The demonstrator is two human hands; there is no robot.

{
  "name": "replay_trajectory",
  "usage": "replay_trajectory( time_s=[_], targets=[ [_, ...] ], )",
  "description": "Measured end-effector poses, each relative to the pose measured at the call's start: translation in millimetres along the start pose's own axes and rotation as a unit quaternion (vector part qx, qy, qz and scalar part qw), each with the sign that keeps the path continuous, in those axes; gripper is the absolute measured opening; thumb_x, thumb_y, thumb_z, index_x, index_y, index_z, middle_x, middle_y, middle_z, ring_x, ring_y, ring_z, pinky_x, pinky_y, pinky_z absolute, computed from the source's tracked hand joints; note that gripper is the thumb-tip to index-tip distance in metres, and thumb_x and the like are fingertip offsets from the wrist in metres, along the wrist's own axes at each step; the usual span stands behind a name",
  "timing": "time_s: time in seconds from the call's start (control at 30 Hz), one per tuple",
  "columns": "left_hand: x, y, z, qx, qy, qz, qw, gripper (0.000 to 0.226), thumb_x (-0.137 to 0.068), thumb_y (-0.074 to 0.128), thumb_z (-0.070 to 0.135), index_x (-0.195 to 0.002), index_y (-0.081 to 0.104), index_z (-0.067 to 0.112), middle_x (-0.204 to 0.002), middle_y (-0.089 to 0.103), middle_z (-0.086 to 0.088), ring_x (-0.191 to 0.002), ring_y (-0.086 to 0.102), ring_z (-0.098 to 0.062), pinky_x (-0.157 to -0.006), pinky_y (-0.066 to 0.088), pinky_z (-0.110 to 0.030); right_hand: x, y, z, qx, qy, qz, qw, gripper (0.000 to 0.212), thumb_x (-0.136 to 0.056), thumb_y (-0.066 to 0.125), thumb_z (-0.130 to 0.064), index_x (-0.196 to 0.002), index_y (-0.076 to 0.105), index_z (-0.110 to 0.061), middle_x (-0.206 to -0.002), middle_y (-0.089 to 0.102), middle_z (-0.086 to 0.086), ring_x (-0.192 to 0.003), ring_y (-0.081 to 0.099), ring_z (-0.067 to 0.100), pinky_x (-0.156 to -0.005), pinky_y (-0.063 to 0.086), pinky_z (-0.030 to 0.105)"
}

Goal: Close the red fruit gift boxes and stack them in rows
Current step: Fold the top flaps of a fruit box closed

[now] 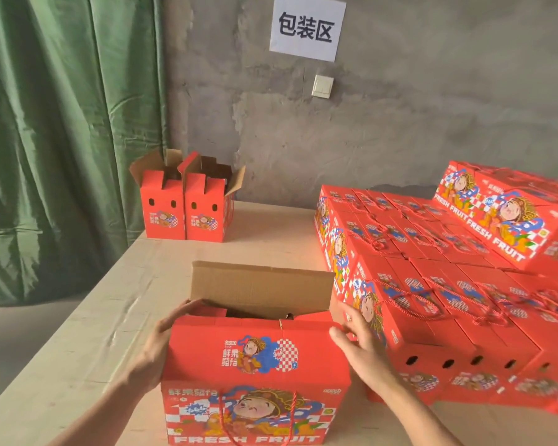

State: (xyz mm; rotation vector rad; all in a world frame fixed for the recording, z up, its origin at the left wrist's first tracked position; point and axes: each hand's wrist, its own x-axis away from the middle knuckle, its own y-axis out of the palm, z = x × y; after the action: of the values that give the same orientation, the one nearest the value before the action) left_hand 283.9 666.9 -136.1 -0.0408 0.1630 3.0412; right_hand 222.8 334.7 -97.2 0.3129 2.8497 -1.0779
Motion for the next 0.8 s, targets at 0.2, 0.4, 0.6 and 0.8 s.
replay_trajectory(
  time_s=[0.2,0.4,0.6,0.8],
  targets=[
    [3,2,12,-0.021,-0.093,0.008,0.995,0.044,-0.099,0.032,0.046,-0.098,0.073,0.033,-0.100,0.073,-0.002,-0.091,0.067,-0.027,-0.086,0.051,-0.046,20,46,7,0.092,-0.109,0.190,0.972,0.017,-0.093,0.053,-0.012,-0.099,0.066,-0.022,-0.094,0.059,-0.008,-0.076,0.055,-0.010,-0.058,0.035,-0.002],
    [18,21,9,-0.356,0.134,0.119,0.917,0.014,-0.090,0.058,0.005,-0.089,0.071,0.010,-0.098,0.065,-0.003,-0.091,0.060,-0.024,-0.076,0.040,-0.026,16,46,16,0.051,-0.112,0.210,0.970,0.013,-0.090,0.059,-0.006,-0.092,0.066,-0.016,-0.095,0.058,-0.012,-0.089,0.051,-0.012,-0.073,0.037,-0.001],
    [28,26,7,-0.401,0.139,0.157,0.891,0.016,-0.093,0.053,0.011,-0.089,0.067,0.005,-0.102,0.053,0.001,-0.083,0.048,-0.012,-0.077,0.034,-0.024,15,46,20,0.007,-0.081,0.193,0.978,0.018,-0.095,0.050,-0.010,-0.088,0.057,-0.026,-0.093,0.056,-0.021,-0.091,0.054,-0.010,-0.070,0.035,-0.001],
    [19,24,13,-0.410,0.105,0.161,0.892,0.021,-0.094,0.054,0.012,-0.087,0.071,0.002,-0.098,0.048,-0.002,-0.079,0.048,-0.012,-0.075,0.035,-0.024,4,41,20,0.051,-0.072,0.160,0.983,0.015,-0.090,0.058,-0.007,-0.076,0.059,-0.011,-0.087,0.052,-0.009,-0.078,0.052,-0.006,-0.064,0.033,-0.002]
  ],
)
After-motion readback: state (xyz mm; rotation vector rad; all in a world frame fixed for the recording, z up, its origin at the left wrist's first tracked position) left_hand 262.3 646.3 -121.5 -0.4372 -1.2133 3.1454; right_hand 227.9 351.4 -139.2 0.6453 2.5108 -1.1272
